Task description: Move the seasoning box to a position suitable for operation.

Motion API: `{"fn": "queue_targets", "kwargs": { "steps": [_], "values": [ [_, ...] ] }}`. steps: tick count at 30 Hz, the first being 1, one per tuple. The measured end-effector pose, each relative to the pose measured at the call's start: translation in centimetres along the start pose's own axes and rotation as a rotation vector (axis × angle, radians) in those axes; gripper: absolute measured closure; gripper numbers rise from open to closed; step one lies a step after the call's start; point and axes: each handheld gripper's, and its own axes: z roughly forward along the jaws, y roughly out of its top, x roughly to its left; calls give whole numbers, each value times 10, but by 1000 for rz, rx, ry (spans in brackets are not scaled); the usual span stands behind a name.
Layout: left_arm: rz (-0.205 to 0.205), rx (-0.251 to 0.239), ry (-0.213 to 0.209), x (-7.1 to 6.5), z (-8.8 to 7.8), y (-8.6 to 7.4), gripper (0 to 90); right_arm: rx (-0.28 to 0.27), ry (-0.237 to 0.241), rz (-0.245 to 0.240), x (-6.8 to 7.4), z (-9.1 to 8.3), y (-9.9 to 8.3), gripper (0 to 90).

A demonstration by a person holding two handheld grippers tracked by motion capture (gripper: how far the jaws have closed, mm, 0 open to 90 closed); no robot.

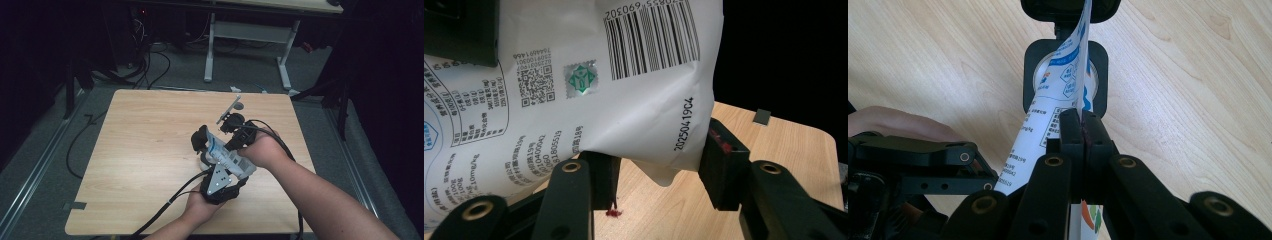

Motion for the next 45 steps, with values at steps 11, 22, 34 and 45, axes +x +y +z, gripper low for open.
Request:
{"fn": "queue_targets", "kwargs": {
  "steps": [11, 22, 34, 45],
  "values": [
    [0, -2, -1, 0, 0, 0, 559, 4, -5, 0, 1, 1, 0, 900],
    [0, -5, -1, 0, -1, 0, 559, 1, 3, -6, 1, 1, 1, 900],
    [-1, -10, 0, 0, -1, 1, 560, 1, 2, -4, 2, -1, 2, 900],
    [-4, -11, 0, 1, -1, 1, 560, -2, -3, -10, 1, 0, 2, 900]
  ]
}}
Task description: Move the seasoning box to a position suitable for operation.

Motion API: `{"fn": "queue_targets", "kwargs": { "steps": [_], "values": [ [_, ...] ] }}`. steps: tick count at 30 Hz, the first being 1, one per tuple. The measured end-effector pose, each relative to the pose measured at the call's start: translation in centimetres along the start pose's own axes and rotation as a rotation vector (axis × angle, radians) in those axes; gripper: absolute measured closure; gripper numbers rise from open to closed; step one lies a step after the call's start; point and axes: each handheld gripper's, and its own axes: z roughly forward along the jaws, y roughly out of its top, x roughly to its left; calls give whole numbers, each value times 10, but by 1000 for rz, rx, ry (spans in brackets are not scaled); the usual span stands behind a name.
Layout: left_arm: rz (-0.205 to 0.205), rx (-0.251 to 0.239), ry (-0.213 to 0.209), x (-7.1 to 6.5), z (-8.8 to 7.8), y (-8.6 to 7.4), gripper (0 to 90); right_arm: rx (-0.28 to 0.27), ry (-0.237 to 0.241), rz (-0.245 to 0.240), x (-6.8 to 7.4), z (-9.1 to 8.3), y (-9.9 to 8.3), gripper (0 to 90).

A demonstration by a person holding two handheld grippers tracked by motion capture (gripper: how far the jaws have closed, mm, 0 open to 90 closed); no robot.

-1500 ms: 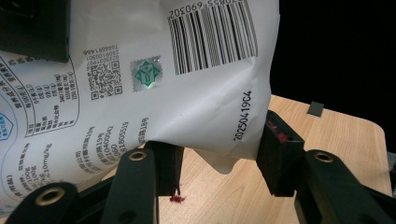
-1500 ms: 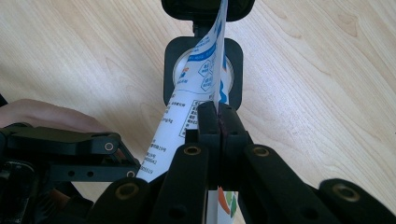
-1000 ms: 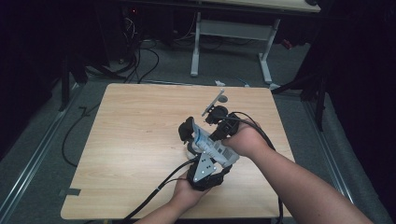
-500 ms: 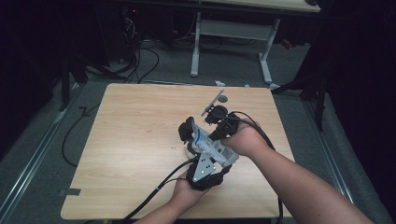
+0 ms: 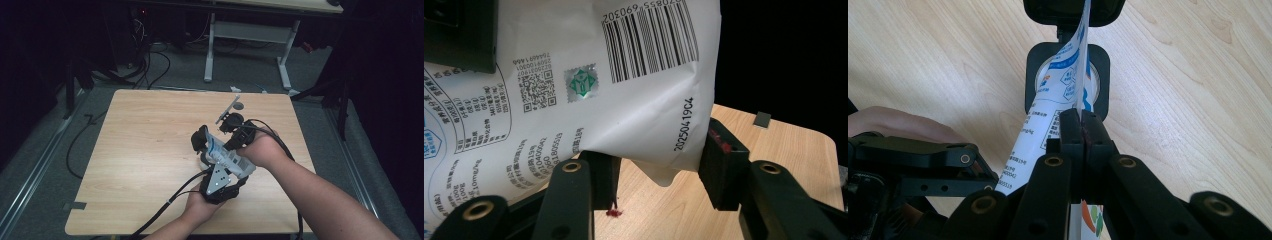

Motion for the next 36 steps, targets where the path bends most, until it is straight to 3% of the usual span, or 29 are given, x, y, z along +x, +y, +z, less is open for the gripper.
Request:
{"fn": "queue_targets", "kwargs": {
  "steps": [36],
  "values": [
    [-16, -6, -7, 1, 2, 2, 556, 0, 5, 3, -3, 2, 2, 900]
  ]
}}
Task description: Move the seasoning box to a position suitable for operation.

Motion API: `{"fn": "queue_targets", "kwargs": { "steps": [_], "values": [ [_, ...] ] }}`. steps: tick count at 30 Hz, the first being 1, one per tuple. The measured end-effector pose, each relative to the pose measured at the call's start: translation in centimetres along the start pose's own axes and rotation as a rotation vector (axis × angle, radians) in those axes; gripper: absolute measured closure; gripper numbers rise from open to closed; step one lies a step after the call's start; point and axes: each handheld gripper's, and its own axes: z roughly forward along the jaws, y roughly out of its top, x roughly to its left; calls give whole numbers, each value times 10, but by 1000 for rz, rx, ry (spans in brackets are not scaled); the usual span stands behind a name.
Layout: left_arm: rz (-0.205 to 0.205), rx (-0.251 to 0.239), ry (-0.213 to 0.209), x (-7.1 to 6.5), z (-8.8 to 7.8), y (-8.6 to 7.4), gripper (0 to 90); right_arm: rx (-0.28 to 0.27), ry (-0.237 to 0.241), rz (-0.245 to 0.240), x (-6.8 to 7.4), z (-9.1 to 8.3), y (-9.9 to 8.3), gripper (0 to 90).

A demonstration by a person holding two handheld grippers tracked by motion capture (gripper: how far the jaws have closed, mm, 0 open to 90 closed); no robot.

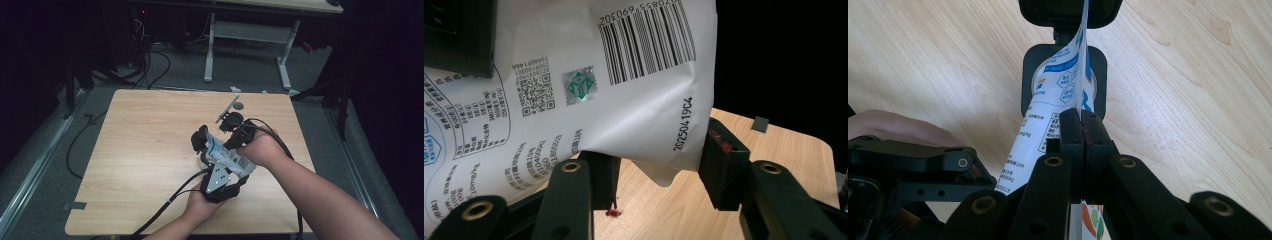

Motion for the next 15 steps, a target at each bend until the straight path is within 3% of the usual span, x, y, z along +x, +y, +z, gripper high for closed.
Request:
{"fn": "queue_targets", "kwargs": {
  "steps": [15],
  "values": [
    [-1, -3, 3, 1, -1, 0, 542, 1, -7, -4, 1, 1, 3, 900]
  ]
}}
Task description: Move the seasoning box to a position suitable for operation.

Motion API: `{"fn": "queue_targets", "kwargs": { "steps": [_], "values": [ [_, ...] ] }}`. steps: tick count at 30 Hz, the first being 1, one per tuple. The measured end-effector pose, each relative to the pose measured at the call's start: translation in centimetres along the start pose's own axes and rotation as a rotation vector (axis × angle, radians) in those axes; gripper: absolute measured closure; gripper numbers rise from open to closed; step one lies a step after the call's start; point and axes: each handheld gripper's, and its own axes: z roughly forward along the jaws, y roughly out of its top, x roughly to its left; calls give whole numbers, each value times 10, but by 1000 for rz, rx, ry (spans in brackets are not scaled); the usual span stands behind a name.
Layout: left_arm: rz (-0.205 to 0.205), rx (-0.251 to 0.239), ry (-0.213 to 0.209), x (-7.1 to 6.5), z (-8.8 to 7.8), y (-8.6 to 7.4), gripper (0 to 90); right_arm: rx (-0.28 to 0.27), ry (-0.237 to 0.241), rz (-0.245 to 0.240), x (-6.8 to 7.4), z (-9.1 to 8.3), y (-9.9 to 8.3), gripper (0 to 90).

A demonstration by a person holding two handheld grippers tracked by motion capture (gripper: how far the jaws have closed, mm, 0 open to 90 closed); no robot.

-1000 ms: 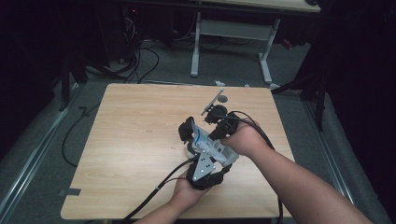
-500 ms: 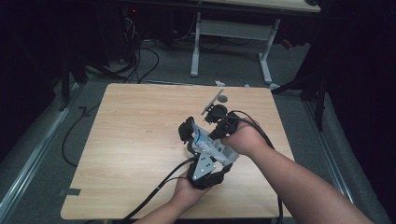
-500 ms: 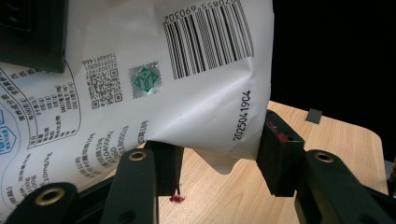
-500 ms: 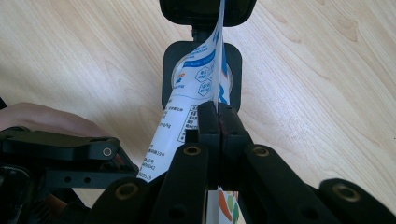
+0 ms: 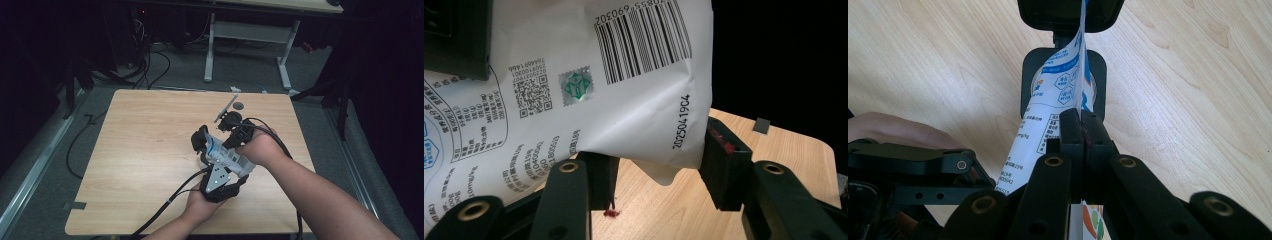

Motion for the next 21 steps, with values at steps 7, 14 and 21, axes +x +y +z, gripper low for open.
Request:
{"fn": "queue_targets", "kwargs": {
  "steps": [7, 14, 21],
  "values": [
    [1, -1, 0, -1, 0, 0, 539, -1, 0, -2, 0, 0, 0, 900],
    [-1, -3, -1, 0, 0, 0, 540, -3, 0, -3, 0, 0, 0, 900],
    [-4, -5, -1, -1, 0, 0, 540, -1, 0, -1, 0, 0, 0, 900]
  ]
}}
